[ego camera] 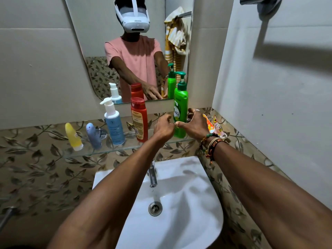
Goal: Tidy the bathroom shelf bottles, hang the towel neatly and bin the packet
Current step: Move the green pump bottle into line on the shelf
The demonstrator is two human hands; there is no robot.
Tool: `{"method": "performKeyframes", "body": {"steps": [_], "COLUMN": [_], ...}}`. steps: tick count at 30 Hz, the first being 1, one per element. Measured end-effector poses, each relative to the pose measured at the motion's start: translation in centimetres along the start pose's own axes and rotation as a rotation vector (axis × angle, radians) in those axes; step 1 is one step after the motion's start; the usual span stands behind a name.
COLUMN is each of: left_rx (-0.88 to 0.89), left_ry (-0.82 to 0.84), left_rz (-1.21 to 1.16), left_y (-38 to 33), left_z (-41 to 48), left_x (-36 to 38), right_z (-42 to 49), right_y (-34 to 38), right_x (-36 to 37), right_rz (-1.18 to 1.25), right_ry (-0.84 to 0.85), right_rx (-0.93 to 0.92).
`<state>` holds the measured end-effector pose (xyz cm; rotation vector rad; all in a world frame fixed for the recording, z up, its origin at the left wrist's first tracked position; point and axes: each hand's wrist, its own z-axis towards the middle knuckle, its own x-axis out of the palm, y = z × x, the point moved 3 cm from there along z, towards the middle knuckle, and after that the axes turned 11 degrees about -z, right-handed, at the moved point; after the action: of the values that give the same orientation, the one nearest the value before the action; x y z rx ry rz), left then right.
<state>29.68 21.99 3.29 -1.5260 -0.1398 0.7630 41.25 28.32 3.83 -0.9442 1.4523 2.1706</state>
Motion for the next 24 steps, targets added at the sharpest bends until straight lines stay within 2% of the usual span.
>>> {"method": "performKeyframes", "body": {"steps": [7,13,24], "left_rx": [-0.101,-0.111,-0.089], "left_ry": [0.11,0.198,0.215], "left_rz": [-0.299,-0.399,-0.438], "left_y": [1.1,1.2,1.4], "left_z": [1.0,1.0,1.6], "left_x": [-0.1,0.7,0.7], "right_z": [0.6,1.0,1.3], "right_y": [0.2,0.2,-0.1], "right_x": [0.8,1.0,1.2], "right_rz": [0.038,0.025,0.025], "right_ry": [0.041,0.054,0.043], "right_rx": [-0.001,0.027,0.033]}}
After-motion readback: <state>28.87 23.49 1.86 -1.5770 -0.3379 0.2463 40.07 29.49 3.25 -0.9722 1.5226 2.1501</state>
